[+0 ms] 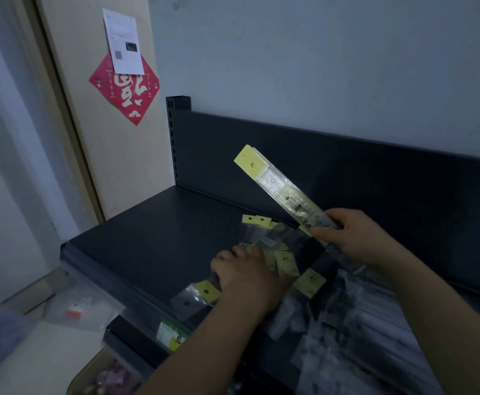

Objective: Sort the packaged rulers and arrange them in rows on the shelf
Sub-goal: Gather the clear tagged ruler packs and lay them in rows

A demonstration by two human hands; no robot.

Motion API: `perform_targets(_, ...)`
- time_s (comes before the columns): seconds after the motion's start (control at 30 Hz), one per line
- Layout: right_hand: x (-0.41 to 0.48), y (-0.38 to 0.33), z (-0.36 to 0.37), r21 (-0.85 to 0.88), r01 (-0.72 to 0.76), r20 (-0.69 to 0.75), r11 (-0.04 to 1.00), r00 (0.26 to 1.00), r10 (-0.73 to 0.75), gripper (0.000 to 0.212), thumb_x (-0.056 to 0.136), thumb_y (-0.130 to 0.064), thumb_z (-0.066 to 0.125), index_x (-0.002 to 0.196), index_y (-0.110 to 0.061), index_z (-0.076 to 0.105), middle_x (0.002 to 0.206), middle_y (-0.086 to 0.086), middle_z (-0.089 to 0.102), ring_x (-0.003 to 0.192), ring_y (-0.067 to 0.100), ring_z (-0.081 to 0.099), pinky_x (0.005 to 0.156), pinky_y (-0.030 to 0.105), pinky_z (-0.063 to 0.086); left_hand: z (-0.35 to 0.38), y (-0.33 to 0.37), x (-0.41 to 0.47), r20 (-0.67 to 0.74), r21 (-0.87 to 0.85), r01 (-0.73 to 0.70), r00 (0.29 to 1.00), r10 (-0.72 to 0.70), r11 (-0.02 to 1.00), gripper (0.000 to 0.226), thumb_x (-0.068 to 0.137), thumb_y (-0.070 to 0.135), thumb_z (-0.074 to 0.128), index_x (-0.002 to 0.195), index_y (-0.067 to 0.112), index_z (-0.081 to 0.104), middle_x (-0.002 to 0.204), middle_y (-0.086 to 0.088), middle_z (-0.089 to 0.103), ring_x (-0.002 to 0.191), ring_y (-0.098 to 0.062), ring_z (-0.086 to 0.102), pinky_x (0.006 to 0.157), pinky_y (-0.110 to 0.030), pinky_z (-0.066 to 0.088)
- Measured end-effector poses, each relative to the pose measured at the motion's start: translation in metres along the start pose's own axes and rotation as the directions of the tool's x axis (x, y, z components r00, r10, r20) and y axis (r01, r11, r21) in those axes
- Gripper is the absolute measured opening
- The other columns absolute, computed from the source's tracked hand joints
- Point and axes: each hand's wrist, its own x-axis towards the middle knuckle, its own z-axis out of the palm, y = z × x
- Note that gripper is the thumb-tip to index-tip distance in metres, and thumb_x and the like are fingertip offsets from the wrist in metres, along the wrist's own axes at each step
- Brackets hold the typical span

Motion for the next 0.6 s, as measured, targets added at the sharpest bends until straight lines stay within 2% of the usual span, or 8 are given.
perform_targets(0.13,-0.007,0.001,0.003,-0.013,0.016,0.015,1.0,1.0,-0.015,0.011,0.085,-0.023,0.069,0.085,-0.012,0.066,0.076,0.007,0.064,0.068,0.018,0.058,0.064,0.032,0.045,0.002,0.013,-0.017,-0.019,-0.03,-0.065,0.998,0.065,0.997,0.077,0.091,0.068,0.023,0.152,0.021,0.017,0.146,-0.016,0.035,0.127,-0.036,0.036,0.096,-0.044,0.031)
perform_targets(0.23,-0.006,-0.005,0.009,-0.048,0.055,0.035,0.997,0.998,-0.054,0.016,0.085,-0.022,0.069,0.083,-0.007,0.065,0.072,0.007,0.06,0.063,0.015,0.053,0.06,0.03,0.041,-0.008,0.006,-0.028,-0.082,-0.147,-0.117,0.991,0.105,0.982,0.059,0.095,0.056,0.028,0.137,0.016,0.04,0.135,-0.013,0.049,0.12,-0.033,0.046,0.095,-0.041,0.036)
perform_targets(0.33,-0.001,-0.013,0.015,-0.137,0.115,0.08,0.984,0.991,-0.105,0.021,0.085,-0.026,0.069,0.076,-0.009,0.06,0.065,0.001,0.052,0.058,0.012,0.047,0.056,0.028,0.037,-0.024,-0.028,-0.026,-0.303,-0.284,-0.089,0.953,-0.002,0.955,0.041,0.095,0.05,0.038,0.104,0.015,0.058,0.112,-0.008,0.062,0.101,-0.028,0.057,0.081,-0.035,0.044)
perform_targets(0.4,0.002,-0.019,0.021,-0.223,0.168,0.138,0.96,0.98,-0.14,0.025,0.084,-0.028,0.069,0.068,-0.019,0.052,0.064,-0.005,0.046,0.057,0.01,0.043,0.056,0.026,0.036,-0.034,-0.057,-0.02,-0.529,-0.299,-0.096,0.845,-0.081,0.949,0.041,0.089,0.053,0.049,0.106,0.016,0.053,0.111,-0.005,0.057,0.101,-0.025,0.054,0.08,-0.036,0.044)
perform_targets(0.43,0.002,-0.021,0.025,-0.269,0.197,0.178,0.943,0.972,-0.153,0.027,0.085,-0.029,0.069,0.066,-0.023,0.049,0.065,-0.007,0.045,0.058,0.009,0.043,0.058,0.027,0.037,-0.036,-0.069,-0.014,-0.601,-0.255,-0.115,0.797,-0.064,0.96,0.049,0.086,0.056,0.054,0.116,0.017,0.049,0.12,-0.004,0.052,0.109,-0.025,0.049,0.087,-0.037,0.042)
perform_targets(0.47,0.003,-0.022,0.03,-0.306,0.211,0.219,0.928,0.964,-0.148,0.025,0.085,-0.03,0.068,0.068,-0.025,0.05,0.067,-0.007,0.047,0.06,0.01,0.045,0.061,0.028,0.039,-0.036,-0.078,-0.006,-0.604,-0.195,-0.142,0.797,-0.005,0.97,0.062,0.082,0.058,0.057,0.129,0.02,0.042,0.131,-0.004,0.044,0.121,-0.026,0.043,0.098,-0.04,0.037)
perform_targets(0.53,0.003,-0.018,0.042,-0.378,0.22,0.29,0.899,0.951,-0.111,0.015,0.085,-0.033,0.068,0.082,-0.022,0.058,0.08,-0.004,0.054,0.072,0.014,0.054,0.068,0.031,0.043,-0.03,-0.087,0.012,-0.475,-0.062,-0.204,0.867,0.151,0.977,0.074,0.081,0.06,0.057,0.143,0.03,0.028,0.147,0.001,0.032,0.136,-0.025,0.027,0.113,-0.049,0.018)
perform_targets(0.6,0.0,-0.013,0.05,-0.447,0.23,0.327,0.864,0.942,-0.082,0.019,0.083,-0.04,0.068,0.091,-0.026,0.058,0.089,-0.006,0.055,0.083,0.016,0.055,0.071,0.03,0.044,-0.018,-0.09,0.023,-0.293,-0.028,-0.256,0.926,0.237,0.966,0.059,0.087,0.057,0.05,0.139,0.033,0.035,0.142,0.003,0.04,0.135,-0.024,0.031,0.114,-0.052,0.012)
